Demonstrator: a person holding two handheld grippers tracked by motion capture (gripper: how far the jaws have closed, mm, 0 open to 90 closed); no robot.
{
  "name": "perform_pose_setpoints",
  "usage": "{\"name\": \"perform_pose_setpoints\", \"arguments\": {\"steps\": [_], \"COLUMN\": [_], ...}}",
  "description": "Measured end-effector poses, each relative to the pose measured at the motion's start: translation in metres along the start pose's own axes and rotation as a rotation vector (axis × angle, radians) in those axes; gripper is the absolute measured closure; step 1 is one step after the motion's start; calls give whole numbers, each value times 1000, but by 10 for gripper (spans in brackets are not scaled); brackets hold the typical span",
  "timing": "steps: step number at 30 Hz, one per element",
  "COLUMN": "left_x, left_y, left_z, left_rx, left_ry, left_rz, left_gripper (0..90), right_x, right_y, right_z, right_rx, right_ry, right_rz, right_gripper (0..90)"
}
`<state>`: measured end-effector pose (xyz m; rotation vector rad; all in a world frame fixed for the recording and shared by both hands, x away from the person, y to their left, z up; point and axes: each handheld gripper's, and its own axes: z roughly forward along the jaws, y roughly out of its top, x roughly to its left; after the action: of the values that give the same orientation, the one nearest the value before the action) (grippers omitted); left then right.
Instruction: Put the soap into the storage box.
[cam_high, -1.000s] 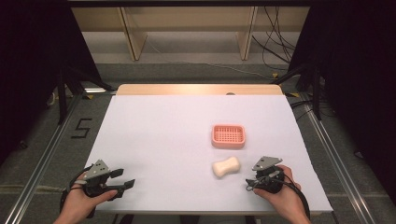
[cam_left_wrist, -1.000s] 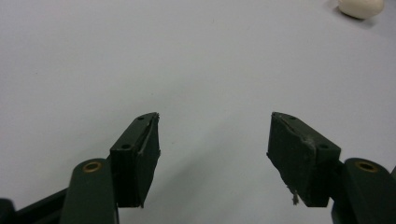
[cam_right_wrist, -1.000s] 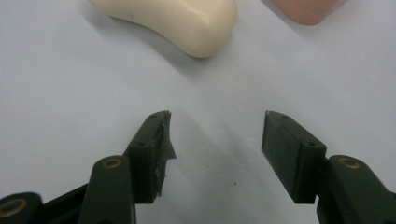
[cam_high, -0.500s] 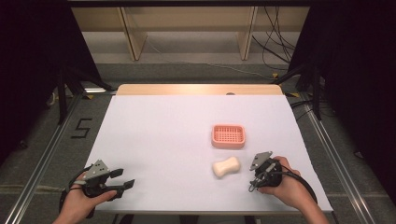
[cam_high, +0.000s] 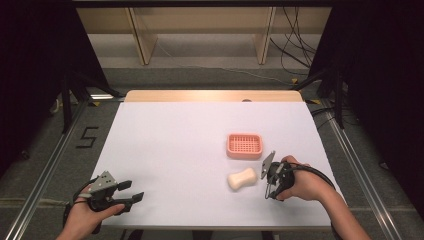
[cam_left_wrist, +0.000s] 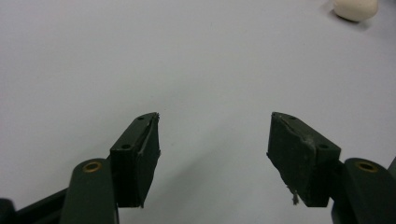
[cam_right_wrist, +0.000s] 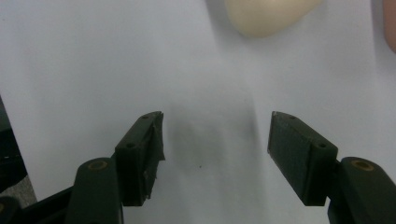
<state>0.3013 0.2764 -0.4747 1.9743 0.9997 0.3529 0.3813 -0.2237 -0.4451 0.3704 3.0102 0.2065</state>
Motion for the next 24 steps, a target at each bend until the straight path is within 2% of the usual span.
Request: {"name": "perform_pose_setpoints", "arguments": {"steps": [1, 3, 4, 10, 11, 12, 13, 15, 17, 18, 24], "left_x": [0, 1, 1, 1, 1, 1, 1, 0, 1, 1, 1], "left_y": [0, 0, 0, 0, 0, 0, 0, 0, 0, 0, 0], "left_z": [0, 0, 0, 0, 0, 0, 0, 0, -1, 0, -1], "left_rx": [0, 6, 5, 2, 6, 7, 6, 7, 7, 8, 7], "left_ry": [0, 2, 2, 5, 2, 1, 3, 9, 5, 4, 4], "left_rz": [0, 9, 6, 6, 4, 5, 5, 3, 4, 3, 3], "left_gripper": [336, 336, 336, 336, 336, 336, 336, 336, 336, 336, 336], "right_x": [-2, -4, -6, -11, -13, -14, -16, -17, -19, -19, -23], "right_y": [2, 4, 5, 11, 13, 15, 16, 20, 23, 24, 35], "right_z": [1, 1, 2, 2, 3, 2, 3, 3, 4, 3, 3], "right_rx": [-2, 0, -7, -8, -12, -3, -13, -5, -12, -8, -13], "right_ry": [4, 8, 8, 10, 9, 16, 9, 12, 9, 14, 7], "right_rz": [-16, -7, -25, -24, -40, -16, -40, -30, -58, -46, -78], "right_gripper": [366, 364, 364, 358, 357, 356, 355, 353, 350, 349, 343]}}
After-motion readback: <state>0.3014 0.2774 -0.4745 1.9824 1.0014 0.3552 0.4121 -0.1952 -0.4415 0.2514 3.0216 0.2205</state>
